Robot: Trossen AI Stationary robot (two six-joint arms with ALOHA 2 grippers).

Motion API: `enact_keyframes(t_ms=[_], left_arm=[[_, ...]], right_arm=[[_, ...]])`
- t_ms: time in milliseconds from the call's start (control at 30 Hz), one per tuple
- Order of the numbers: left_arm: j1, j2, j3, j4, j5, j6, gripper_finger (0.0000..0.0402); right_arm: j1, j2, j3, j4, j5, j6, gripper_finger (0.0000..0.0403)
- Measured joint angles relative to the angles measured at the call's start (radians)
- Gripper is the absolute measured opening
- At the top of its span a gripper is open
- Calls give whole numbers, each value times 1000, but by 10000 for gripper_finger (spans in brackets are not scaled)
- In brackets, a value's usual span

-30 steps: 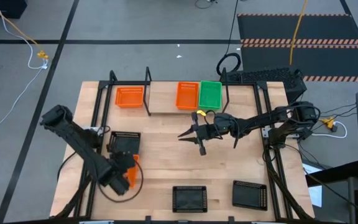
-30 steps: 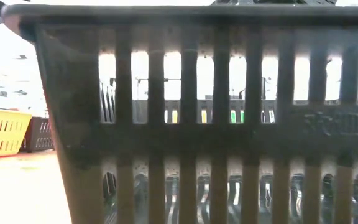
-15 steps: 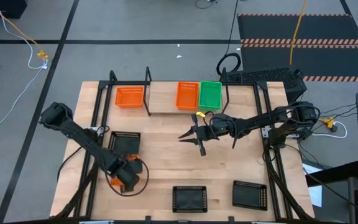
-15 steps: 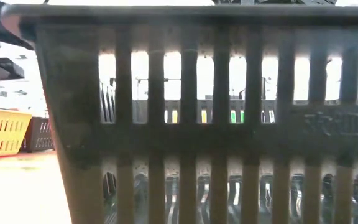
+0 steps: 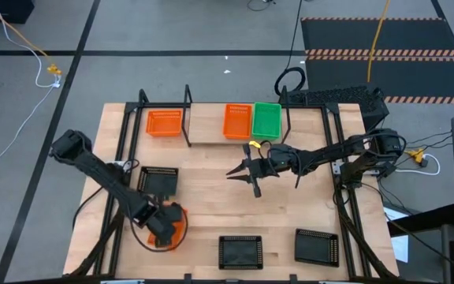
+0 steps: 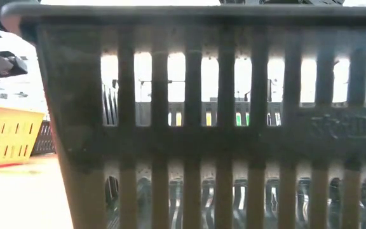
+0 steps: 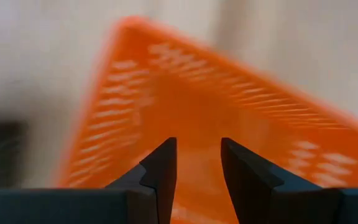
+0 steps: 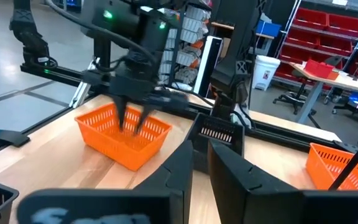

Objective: Stack baskets on shelf by color
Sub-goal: Stack the bottom orange bin on top of the orange bin on the shelf

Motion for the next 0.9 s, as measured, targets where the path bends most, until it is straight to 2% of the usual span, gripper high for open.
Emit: enact_keyframes(t_ms=[100,333,467,600,900], left_arm=[[30,0,26,-97,-22,-4,127],[58,-1,101,-113,-35,111,127],[73,-1,149,-189,-115,142,127],[87,-2,129,-196,-173,156,127],[108,2,35,-194,-72,219,127]], right_arm=[[0,0,0,6,0,-6,43],[0,0,0,6,0,-20,43],[0,0,0,6,0,-21,43],[0,0,0,6,0,-22,43],[0,0,0,5,0,-22,43]])
